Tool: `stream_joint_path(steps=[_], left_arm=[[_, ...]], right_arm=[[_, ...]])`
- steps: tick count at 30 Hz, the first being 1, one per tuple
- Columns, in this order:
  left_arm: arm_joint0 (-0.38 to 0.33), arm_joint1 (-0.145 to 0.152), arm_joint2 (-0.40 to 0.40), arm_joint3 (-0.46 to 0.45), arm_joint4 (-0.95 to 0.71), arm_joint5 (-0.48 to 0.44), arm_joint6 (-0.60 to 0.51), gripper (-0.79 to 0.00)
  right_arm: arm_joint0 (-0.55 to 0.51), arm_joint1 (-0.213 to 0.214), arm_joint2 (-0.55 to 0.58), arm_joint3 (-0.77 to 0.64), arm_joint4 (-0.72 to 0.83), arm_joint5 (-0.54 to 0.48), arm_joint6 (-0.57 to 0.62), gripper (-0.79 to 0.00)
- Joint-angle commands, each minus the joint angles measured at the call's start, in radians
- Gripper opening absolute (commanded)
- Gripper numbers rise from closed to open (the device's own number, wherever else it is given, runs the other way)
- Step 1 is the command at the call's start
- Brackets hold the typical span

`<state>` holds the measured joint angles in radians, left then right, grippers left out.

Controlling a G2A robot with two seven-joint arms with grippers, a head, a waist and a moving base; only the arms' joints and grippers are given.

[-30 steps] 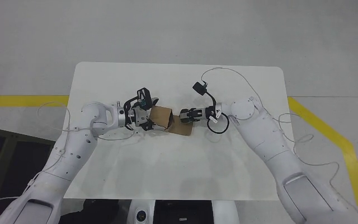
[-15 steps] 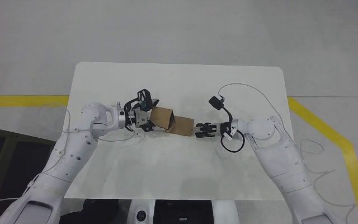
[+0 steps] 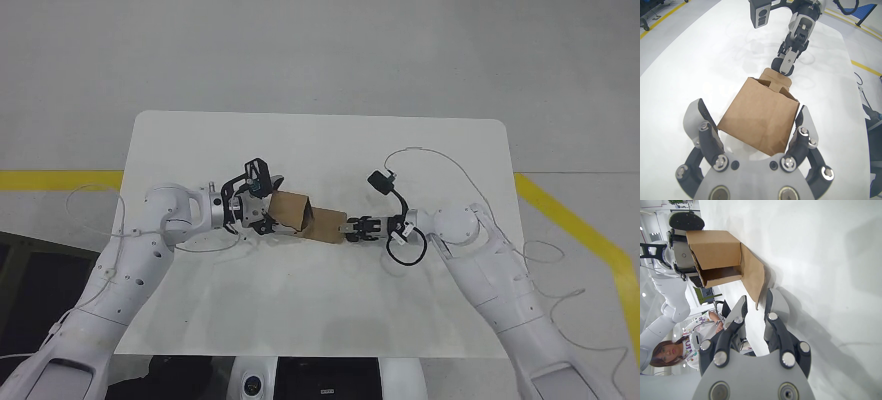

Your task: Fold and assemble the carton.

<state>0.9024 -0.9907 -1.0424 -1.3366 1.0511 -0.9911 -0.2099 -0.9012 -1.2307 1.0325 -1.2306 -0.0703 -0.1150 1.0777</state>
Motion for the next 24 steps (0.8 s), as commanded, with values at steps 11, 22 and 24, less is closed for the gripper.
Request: stream_joint_path(steps=[11, 22, 24], left_arm=[[0.001, 0.001, -0.004, -0.001, -0.001, -0.001, -0.002, 0.000], [0.004, 0.001, -0.005, 0.000, 0.004, -0.003, -0.002, 0.000], [0.004, 0.001, -0.004, 0.001, 0.003, -0.003, -0.003, 0.000]], right_arm=[[0.081, -0.032, -0.072, 0.090, 0.093, -0.106, -0.019, -0.600], [0.086, -0.036, -0.077, 0.058, 0.140, -0.152, -0.025, -0.496], [0.085, -0.037, -0.072, 0.060, 0.164, -0.172, -0.038, -0.483]])
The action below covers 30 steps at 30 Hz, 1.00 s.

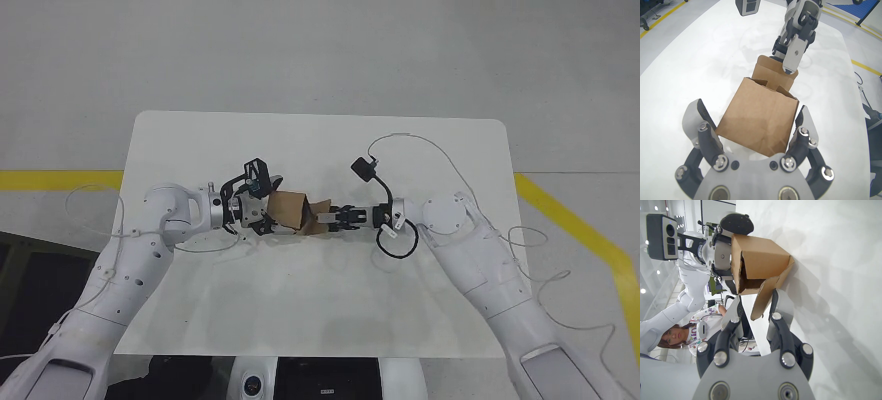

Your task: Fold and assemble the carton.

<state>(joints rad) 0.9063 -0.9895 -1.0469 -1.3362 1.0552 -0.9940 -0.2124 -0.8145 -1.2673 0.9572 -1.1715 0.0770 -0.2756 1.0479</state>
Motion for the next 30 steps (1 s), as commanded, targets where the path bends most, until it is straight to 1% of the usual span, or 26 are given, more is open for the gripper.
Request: stream_joint_path(steps=[1, 6, 9, 11, 14, 17, 20, 26, 30], left_arm=[[0.000, 0.000, 0.000, 0.001, 0.000, 0.001, -0.001, 0.000], [0.000, 0.000, 0.000, 0.001, -0.001, 0.000, -0.003, 0.000], [0.000, 0.000, 0.001, 0.000, -0.003, -0.001, -0.007, 0.000], [-0.001, 0.000, 0.002, 0.000, -0.003, -0.003, -0.009, 0.000], [-0.002, 0.000, 0.002, 0.001, -0.005, -0.004, -0.011, 0.000], [-0.003, 0.000, 0.002, 0.003, -0.007, -0.003, -0.010, 0.000], [-0.004, 0.000, 0.002, 0.005, -0.007, -0.004, -0.010, 0.000], [-0.008, -0.001, 0.002, 0.012, -0.012, -0.005, -0.011, 0.000], [-0.011, -0.001, 0.003, 0.015, -0.013, -0.006, -0.011, 0.000]], right_arm=[[-0.007, -0.002, 0.006, 0.003, 0.040, -0.028, -0.016, -0.471], [-0.011, -0.006, 0.010, 0.027, 0.088, -0.068, -0.034, -0.459], [-0.011, -0.010, 0.009, 0.049, 0.128, -0.099, -0.038, -0.471], [-0.011, -0.014, 0.007, 0.065, 0.160, -0.127, -0.035, -0.508], [-0.001, -0.019, -0.001, 0.093, 0.178, -0.140, -0.033, -0.536], [0.010, -0.025, -0.009, 0.116, 0.196, -0.150, -0.032, -0.582], [0.026, -0.029, -0.020, 0.141, 0.197, -0.139, -0.025, -0.616], [0.057, -0.036, -0.040, 0.170, 0.173, -0.115, -0.015, -0.597], [0.071, -0.038, -0.048, 0.176, 0.146, -0.091, -0.012, -0.600]])
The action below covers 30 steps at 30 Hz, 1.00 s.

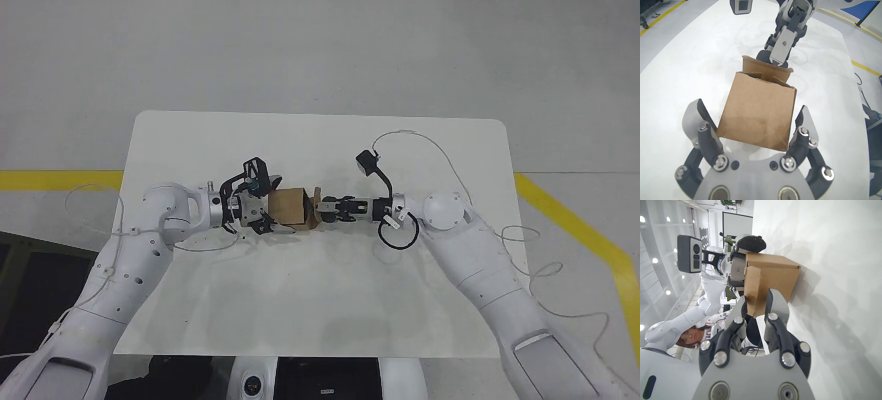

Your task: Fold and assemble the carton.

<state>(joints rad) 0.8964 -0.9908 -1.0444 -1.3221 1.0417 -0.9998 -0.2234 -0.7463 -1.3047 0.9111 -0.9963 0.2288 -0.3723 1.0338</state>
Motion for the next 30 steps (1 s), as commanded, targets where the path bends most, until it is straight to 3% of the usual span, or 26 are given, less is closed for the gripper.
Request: stream_joint_path(steps=[1, 30], left_arm=[[-0.001, 0.000, 0.001, 0.001, 0.001, -0.001, 0.000, 0.000], [0.000, -0.001, 0.003, 0.001, -0.007, 0.001, -0.003, 0.000]], right_arm=[[0.007, -0.001, -0.005, 0.002, -0.012, 0.013, 0.007, -0.600], [0.115, -0.033, -0.104, -0.011, -0.147, 0.132, 0.064, -0.720]])
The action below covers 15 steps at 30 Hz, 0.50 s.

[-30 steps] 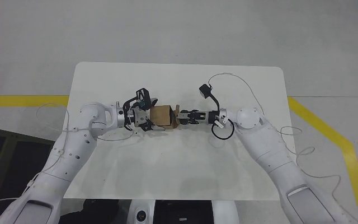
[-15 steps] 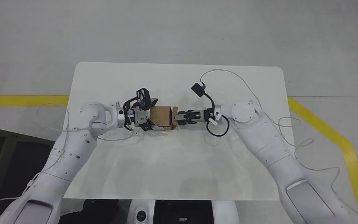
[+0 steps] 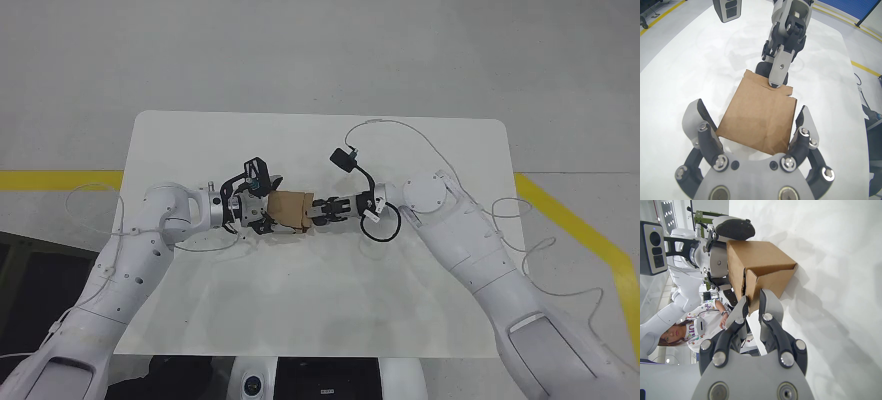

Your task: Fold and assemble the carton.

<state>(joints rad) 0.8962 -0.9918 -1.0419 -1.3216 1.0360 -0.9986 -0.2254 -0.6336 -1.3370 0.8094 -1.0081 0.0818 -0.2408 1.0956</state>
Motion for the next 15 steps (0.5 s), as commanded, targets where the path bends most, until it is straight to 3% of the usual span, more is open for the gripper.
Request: stream_joint_path(steps=[1, 9, 12, 15], left_arm=[[0.000, 0.000, 0.000, 0.000, -0.001, 0.000, -0.002, 0.000], [0.000, 0.000, 0.000, -0.002, 0.000, 0.002, -0.005, 0.000], [0.001, 0.000, 0.002, -0.004, -0.001, 0.003, -0.005, 0.000], [0.001, 0.000, 0.003, -0.005, -0.001, 0.002, -0.007, 0.000]], right_arm=[[0.005, -0.003, -0.006, 0.001, -0.002, 0.001, 0.006, -0.723], [0.022, -0.014, -0.024, 0.005, -0.003, -0.013, 0.010, -0.702], [0.025, -0.019, -0.030, 0.013, 0.000, -0.024, 0.005, -0.634], [0.025, -0.021, -0.031, 0.025, 0.006, -0.039, 0.002, -0.625]])
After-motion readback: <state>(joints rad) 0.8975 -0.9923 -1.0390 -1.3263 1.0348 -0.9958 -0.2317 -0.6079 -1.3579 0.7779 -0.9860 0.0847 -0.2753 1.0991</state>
